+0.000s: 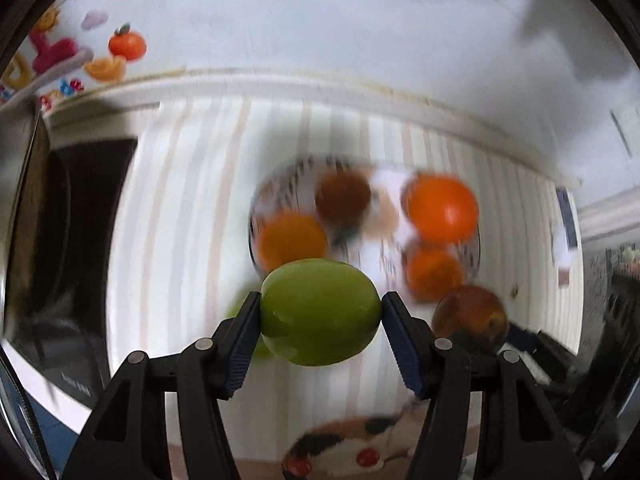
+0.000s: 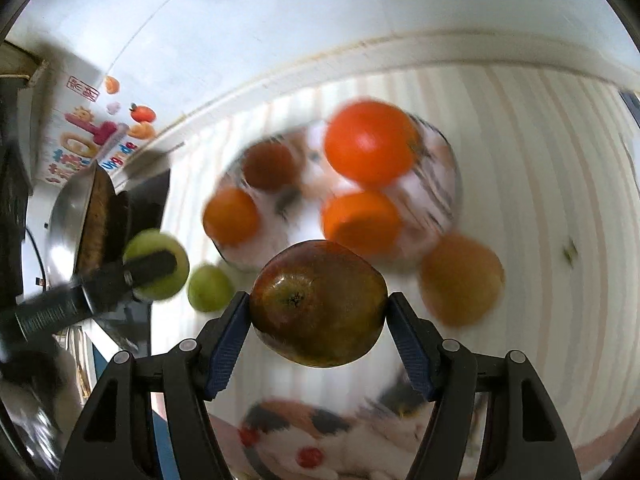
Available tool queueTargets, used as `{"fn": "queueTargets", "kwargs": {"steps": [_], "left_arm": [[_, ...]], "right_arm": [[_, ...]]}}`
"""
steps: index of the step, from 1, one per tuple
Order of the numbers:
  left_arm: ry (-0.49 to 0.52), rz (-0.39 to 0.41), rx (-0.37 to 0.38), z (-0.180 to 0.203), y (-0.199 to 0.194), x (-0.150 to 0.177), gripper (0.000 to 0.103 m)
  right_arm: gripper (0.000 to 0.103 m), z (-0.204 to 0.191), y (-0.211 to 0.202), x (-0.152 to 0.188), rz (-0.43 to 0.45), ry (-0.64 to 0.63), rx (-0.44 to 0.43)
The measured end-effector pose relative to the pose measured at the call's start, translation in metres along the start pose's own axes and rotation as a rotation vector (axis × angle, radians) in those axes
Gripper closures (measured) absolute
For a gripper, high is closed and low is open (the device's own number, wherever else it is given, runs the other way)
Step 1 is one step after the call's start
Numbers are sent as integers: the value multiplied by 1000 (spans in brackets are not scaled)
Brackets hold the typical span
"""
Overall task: Organize fruits
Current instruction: 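Carry both apples onto the floral plate and open both tools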
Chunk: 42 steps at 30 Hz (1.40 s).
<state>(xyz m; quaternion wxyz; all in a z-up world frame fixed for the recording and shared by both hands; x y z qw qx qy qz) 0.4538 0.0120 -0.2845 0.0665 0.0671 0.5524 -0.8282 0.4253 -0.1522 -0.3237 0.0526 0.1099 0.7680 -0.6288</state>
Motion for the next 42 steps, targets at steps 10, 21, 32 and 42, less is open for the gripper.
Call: {"fn": "queueTargets", "kwargs": {"steps": [10, 21, 32, 42], "left_arm": [[-25, -182, -69, -34, 66, -71, 45], [-74, -261, -64, -48, 94, -67, 41], [-24, -164, -94, -37, 64, -67, 16], [18, -12, -150, -19, 10, -39, 16]], "right_arm": [[31, -39, 55, -68, -90, -108, 89], [18, -39, 86, -68, -207, -116, 121], [6, -20, 60, -68, -193, -101, 213], [6, 14, 24, -50, -100, -80, 291]]}}
Point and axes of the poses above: each gripper's, at about its wrist camera, not at the fingertips, and y roughly the way its jaws point, z to its right, x to its underside, the point moved 9 cm from there along y, roughly the way its jaws point, and after that the axes turned 13 degrees about x, right-handed, at the moved point
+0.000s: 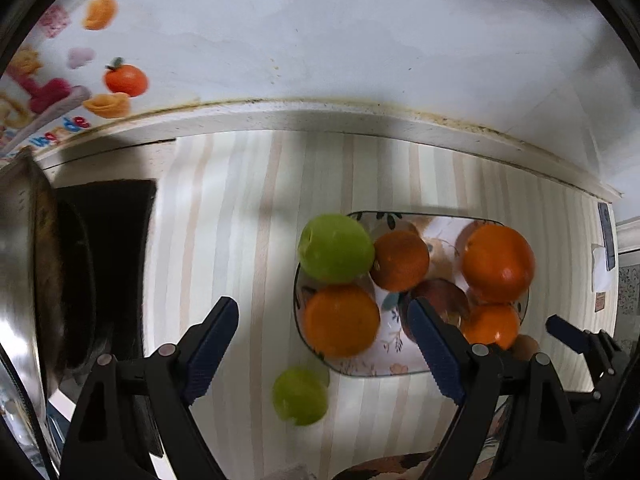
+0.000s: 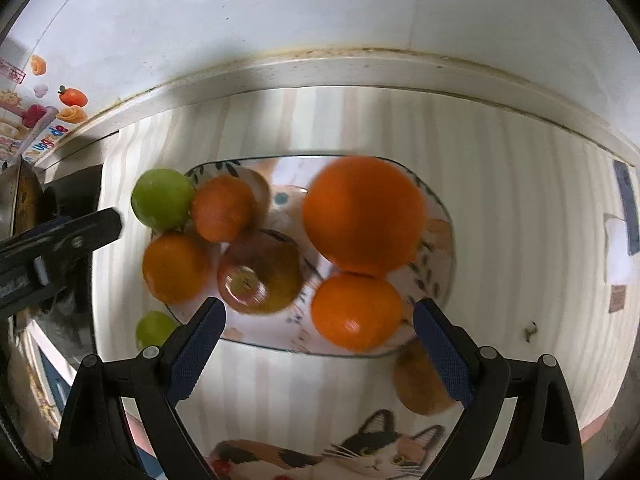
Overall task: Organize fruits
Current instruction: 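Carry both apples onto the floral plate and open both tools, then lift both open tools away from the plate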
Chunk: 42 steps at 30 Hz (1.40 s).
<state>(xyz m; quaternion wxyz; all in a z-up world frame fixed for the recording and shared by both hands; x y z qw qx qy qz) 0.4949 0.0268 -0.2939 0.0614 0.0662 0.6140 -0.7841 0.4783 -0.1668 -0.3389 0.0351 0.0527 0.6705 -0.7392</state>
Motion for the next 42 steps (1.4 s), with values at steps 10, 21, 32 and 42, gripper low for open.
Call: {"fn": "queueTargets", "kwargs": {"steps": [10, 21, 32, 42], "left_arm": [[40, 156, -13, 26, -49, 41, 16], [78, 281, -21, 42, -109, 82, 16], [97, 360, -3, 55, -147, 106, 16], [47, 328, 22, 46, -131, 111, 10]], "right_arm": [[6, 17, -58, 33, 146, 8, 20], [6, 30, -125, 68, 300, 57, 33], [6, 33, -176, 93, 373, 79, -13], [6, 58, -154, 100, 316, 192, -91]]}}
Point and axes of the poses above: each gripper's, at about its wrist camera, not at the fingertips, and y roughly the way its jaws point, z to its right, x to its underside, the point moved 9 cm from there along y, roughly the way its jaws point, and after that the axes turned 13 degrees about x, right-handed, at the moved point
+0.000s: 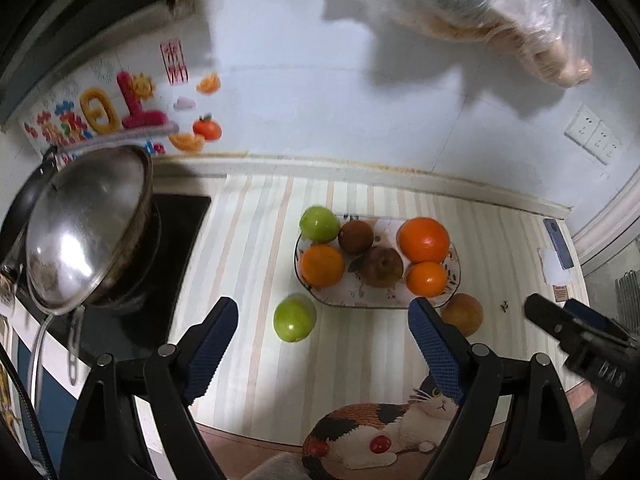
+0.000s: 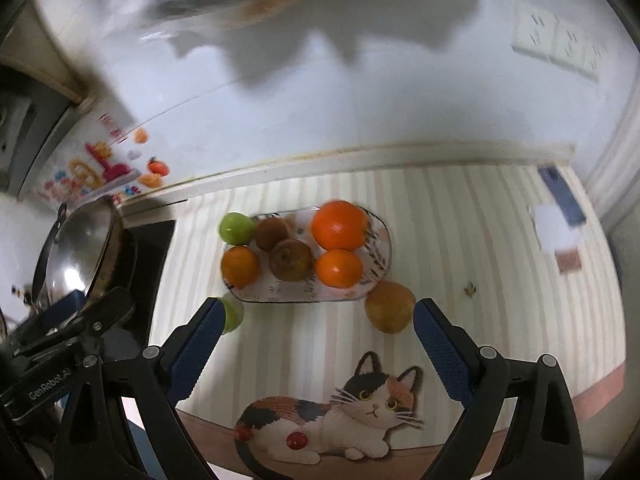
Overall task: Organize fruits
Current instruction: 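Lift both open tools away from the plate, then grasp the green apple with left tool while right tool grasps the pear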
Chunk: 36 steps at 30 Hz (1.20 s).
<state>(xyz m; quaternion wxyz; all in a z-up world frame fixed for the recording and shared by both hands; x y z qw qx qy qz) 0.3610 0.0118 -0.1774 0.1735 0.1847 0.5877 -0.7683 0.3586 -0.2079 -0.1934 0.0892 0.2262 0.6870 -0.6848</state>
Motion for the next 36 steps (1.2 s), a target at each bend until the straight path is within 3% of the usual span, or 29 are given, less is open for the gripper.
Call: {"fn": "queueTargets", "kwargs": {"steps": [1, 8, 15, 17, 19, 23, 31, 33, 34, 35, 36], "left_arm": [[-10, -13, -5, -4, 7, 3, 6], [-117, -138, -30, -46, 68, 29, 6], [-260, -282, -36, -92, 127, 61, 6], [-295, -308, -44, -104, 136, 67, 6], [-338, -322, -32, -112, 141, 72, 6], [-383, -328, -18, -121, 146, 73, 6], [-343, -409, 28, -106, 189, 68, 7], [-335, -418, 32, -104, 200, 68, 24], [-332, -418, 38, -104, 204, 68, 43], [-337, -410, 66, -101, 206, 67, 51], [-332, -406, 66, -99, 206, 67, 51]], "right_arm": [[6, 10, 11, 2, -26, 31, 0], [6, 60, 103, 20, -191, 142, 19], [8, 54, 192, 34, -275, 118, 22], [18, 48, 209, 33, -279, 91, 36], [30, 42, 220, 34, -286, 72, 34], [31, 37, 217, 39, -277, 34, 50], [31, 2, 198, 91, -377, -28, -43], [31, -6, 196, 101, -383, -42, -39], [31, -8, 195, 104, -362, -60, -21], [31, -11, 194, 106, -358, -74, -13], [31, -13, 193, 107, -359, -80, -11]]}}
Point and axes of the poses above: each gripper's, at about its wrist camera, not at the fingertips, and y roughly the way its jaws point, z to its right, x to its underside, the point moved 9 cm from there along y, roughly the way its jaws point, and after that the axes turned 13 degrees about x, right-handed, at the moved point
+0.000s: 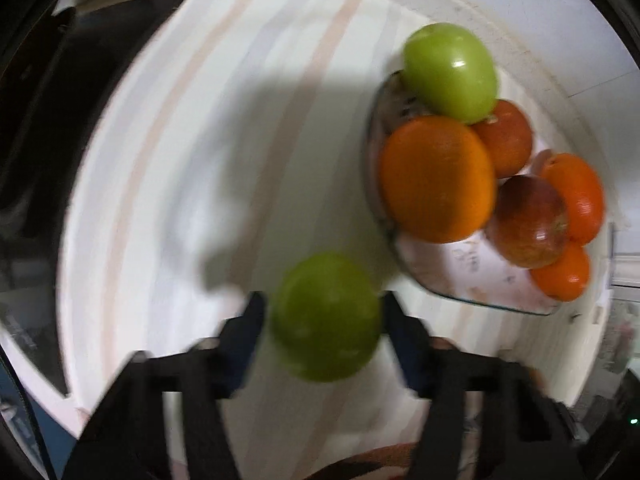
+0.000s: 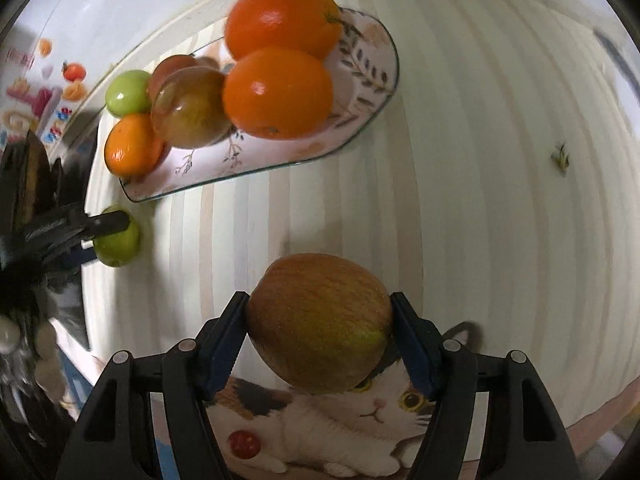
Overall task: Organize fruits
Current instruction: 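Grasp the green apple with left tool while right tool grasps the pear, then lower the green apple and pear onto the floral plate and open both tools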
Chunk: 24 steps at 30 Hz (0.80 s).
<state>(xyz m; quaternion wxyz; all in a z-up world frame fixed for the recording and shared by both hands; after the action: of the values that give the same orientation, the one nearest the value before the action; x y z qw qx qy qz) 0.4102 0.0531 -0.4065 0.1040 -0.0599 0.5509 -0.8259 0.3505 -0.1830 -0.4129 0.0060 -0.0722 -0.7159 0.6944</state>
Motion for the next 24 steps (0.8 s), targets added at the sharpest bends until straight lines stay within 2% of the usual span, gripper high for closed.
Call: {"fn": "queueTargets", "kwargs": {"steps": [1, 3, 9, 13, 17, 21, 24], "left_arm": [[23, 7, -36, 1, -1, 1, 51], [61, 23, -54, 5, -6, 7, 51], [122, -28, -47, 20, -4, 61, 51], [128, -51, -44, 26, 4, 82, 51], [129, -50, -42, 31, 6, 88, 51], [147, -46, -47, 38, 1, 88, 51], [162, -15, -32, 50, -12, 87, 51]], "right_arm": [[31, -3, 0, 2, -16, 3, -19], [31, -9, -1, 3, -29, -6, -32], [31, -30, 0, 15, -60, -51, -74], [31, -39, 6, 21, -75, -62, -69], [30, -42, 9, 19, -86, -61, -72], [31, -42, 6, 19, -61, -78, -53], [31, -42, 5, 19, -69, -61, -62]]}}
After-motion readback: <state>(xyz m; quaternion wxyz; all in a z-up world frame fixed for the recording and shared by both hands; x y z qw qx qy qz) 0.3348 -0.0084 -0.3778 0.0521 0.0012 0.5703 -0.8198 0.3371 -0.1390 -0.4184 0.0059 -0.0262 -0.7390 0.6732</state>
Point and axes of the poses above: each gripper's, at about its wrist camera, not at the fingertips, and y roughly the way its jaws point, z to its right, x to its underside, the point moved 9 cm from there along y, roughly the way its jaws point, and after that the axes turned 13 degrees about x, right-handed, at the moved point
